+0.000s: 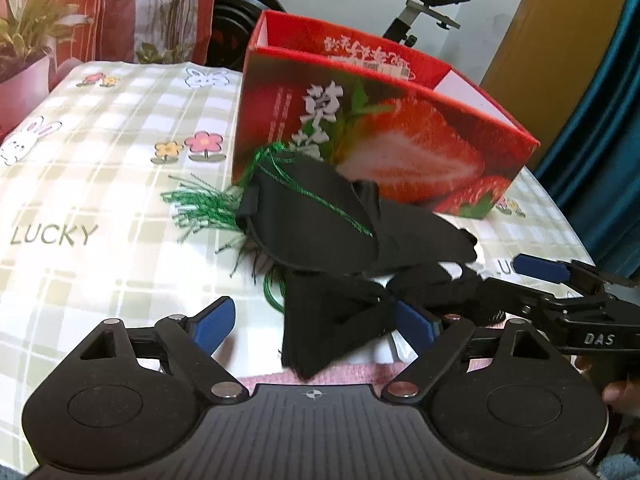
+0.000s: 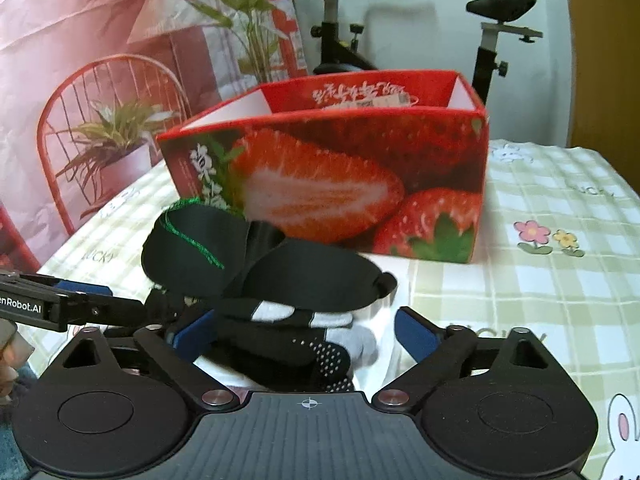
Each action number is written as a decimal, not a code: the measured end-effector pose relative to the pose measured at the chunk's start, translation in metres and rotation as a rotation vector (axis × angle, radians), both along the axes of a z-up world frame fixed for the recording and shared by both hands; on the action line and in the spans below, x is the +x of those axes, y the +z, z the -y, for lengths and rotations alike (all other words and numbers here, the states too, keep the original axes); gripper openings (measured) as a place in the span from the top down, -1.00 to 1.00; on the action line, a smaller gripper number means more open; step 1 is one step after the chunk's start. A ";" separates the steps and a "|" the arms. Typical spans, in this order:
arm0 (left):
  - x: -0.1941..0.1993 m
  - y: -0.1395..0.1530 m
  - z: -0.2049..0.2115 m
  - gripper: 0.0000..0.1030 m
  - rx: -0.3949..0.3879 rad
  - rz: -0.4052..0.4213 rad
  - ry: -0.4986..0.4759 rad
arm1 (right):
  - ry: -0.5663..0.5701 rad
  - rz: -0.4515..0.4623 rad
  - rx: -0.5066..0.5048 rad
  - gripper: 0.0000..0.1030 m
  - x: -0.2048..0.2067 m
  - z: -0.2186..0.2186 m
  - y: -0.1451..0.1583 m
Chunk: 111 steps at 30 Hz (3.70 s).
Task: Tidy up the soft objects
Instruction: 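Grasp the black sleep mask with the left gripper while the right gripper grips its strap, then lift the black mask and carry it over the red box, then lower the black mask into the box and open both grippers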
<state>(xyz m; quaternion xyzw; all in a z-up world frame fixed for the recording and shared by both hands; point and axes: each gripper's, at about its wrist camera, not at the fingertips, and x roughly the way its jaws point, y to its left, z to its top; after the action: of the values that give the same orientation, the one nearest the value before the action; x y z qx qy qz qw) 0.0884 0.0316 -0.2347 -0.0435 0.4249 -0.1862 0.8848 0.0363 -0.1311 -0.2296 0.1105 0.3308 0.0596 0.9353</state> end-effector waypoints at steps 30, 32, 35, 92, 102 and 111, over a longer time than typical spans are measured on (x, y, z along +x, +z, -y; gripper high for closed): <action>-0.005 -0.018 0.006 0.45 -0.041 -0.009 -0.088 | 0.159 0.009 -0.048 0.49 0.001 -0.017 -0.012; -0.007 -0.016 0.006 0.56 -0.044 0.002 -0.095 | 0.166 0.017 -0.043 0.61 0.000 -0.017 -0.010; -0.009 -0.012 0.006 0.62 -0.048 0.014 -0.100 | 0.167 0.035 -0.037 0.69 -0.003 -0.016 -0.007; 0.201 0.111 0.071 0.64 -0.050 0.179 -0.069 | 0.003 0.105 -0.049 0.70 0.229 0.081 0.096; 0.226 0.093 0.073 0.61 -0.012 0.154 -0.060 | -0.002 0.003 -0.102 0.64 0.259 0.072 0.079; 0.222 0.094 0.067 -0.09 0.059 0.179 -0.021 | -0.058 -0.001 -0.114 0.35 0.250 0.076 0.077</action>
<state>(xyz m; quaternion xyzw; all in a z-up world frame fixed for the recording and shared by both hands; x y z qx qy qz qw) 0.3106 -0.0357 -0.1404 0.0039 0.3500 -0.1861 0.9181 0.2864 -0.2073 -0.1530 0.0666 0.3306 0.0134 0.9413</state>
